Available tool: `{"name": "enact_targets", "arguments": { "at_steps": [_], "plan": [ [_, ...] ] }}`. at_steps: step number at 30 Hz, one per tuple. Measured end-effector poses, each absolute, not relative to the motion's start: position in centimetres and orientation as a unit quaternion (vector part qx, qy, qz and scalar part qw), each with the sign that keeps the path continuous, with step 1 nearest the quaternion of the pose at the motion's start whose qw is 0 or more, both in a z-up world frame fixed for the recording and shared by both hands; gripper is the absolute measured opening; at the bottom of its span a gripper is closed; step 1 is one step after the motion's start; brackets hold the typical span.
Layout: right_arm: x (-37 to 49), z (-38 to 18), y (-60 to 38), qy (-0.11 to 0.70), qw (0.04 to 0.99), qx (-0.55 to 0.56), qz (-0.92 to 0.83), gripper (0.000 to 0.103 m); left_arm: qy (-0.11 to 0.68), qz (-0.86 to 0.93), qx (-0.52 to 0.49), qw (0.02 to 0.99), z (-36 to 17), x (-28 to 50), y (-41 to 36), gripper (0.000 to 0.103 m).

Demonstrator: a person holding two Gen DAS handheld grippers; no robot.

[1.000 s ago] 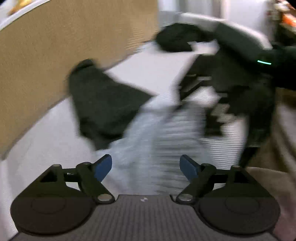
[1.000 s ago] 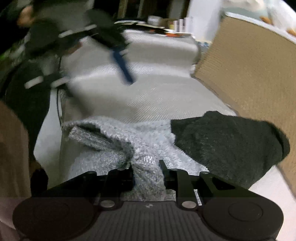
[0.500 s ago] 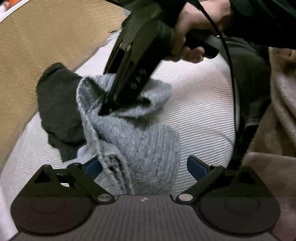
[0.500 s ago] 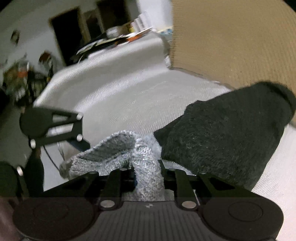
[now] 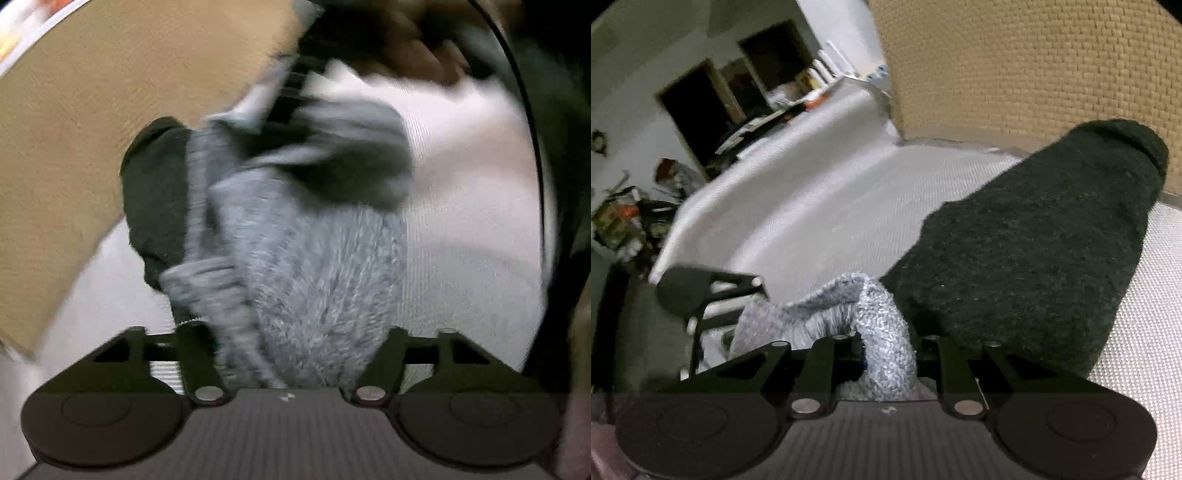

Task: Fold clothes

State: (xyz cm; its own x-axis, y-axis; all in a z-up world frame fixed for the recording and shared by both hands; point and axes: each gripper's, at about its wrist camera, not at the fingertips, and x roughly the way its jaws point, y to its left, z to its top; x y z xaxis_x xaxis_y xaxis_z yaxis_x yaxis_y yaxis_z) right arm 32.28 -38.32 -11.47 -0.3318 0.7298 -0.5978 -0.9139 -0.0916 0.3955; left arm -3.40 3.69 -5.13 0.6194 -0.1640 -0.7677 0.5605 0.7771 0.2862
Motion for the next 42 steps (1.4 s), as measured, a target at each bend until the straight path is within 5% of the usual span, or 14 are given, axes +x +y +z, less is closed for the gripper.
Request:
{"name": "enact_targets", "arguments": {
  "at_steps": [7,12,23,32,35,42],
  "plan": [
    [32.5,-9.7,-41.9,0.317,0.569,-0.117,0.750,0.039,0.407,-0.198,0.067,0.889,-3.7,-1.2,9.0,0.034],
    [31.9,-8.5,-44.9,0.277,0.594,-0.120,0.746,0.075,0.429,-0.197,0.003,0.881,-4.0,-0.2,10.8,0.034],
    [29.8,-9.6,-49.1,0.214,0.604,-0.127,0.757,0.085,0.442,-0.181,-0.057,0.876,-4.2,0.1,12.5,0.034],
    [25.4,-14.1,-46.3,0.132,0.632,-0.255,0.720,0.081,0.448,-0.177,-0.080,0.873,-4.4,0.7,13.1,0.034],
    [25.6,-14.3,-45.6,0.149,0.626,-0.242,0.727,0.056,0.445,-0.183,-0.073,0.874,-4.2,0.3,12.9,0.033],
    [26.8,-13.4,-44.7,0.215,0.582,-0.177,0.764,0.028,0.435,-0.236,-0.045,0.868,-3.0,-2.1,12.3,0.027]
  ]
}}
